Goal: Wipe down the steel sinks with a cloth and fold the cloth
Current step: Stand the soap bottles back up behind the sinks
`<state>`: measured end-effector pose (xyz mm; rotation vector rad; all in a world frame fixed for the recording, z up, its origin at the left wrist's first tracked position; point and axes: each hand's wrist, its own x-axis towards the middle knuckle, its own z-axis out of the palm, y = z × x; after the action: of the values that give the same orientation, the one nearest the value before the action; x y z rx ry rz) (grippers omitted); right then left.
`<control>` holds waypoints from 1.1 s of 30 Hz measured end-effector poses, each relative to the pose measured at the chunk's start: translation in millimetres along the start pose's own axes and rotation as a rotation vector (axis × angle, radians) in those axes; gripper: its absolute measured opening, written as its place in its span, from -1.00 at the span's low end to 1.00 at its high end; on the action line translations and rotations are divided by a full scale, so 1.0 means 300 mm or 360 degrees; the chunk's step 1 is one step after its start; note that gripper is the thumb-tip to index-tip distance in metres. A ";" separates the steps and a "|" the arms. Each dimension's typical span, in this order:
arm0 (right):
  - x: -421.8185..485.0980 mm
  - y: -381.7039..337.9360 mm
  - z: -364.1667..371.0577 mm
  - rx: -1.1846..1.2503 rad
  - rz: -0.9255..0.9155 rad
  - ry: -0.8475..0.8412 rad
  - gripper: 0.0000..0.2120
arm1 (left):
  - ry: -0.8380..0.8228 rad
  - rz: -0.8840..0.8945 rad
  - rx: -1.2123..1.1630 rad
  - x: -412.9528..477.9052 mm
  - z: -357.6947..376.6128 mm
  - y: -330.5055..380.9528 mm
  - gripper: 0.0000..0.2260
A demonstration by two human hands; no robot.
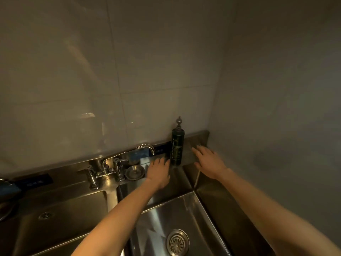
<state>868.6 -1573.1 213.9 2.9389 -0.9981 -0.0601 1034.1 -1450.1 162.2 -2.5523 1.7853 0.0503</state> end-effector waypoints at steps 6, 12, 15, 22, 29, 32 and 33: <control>0.270 0.050 0.005 0.0171 -0.0047 0.0061 -0.40 | 0.0017 -0.0072 -0.0067 0.142 0.102 -0.001 -0.44; 0.448 0.045 0.021 0.0426 -0.0124 0.0084 -0.35 | -0.0061 -0.0099 -0.0017 0.193 0.203 0.002 -0.45; 0.497 0.034 0.033 0.0553 -0.0111 0.0060 -0.39 | -0.0105 -0.0129 0.0002 0.193 0.240 0.000 -0.45; 0.476 0.042 0.036 0.0735 -0.0178 0.0113 -0.45 | -0.0112 -0.0202 -0.0080 0.159 0.250 0.015 -0.45; 0.333 0.044 -0.037 0.0794 -0.0329 0.0074 -0.46 | -0.0042 -0.0357 -0.0456 0.108 0.202 0.074 -0.27; 0.248 0.026 -0.076 0.0796 -0.0392 0.0034 -0.46 | 0.0001 -0.0407 -0.0578 0.045 0.184 0.095 -0.27; 0.215 0.014 -0.088 0.0794 -0.0417 0.0015 -0.46 | 0.0022 -0.0410 -0.0637 0.020 0.180 0.100 -0.30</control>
<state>918.5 -1615.3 238.8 3.5005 -0.7005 0.2296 1007.4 -1463.8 107.9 -3.0396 1.5656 0.4252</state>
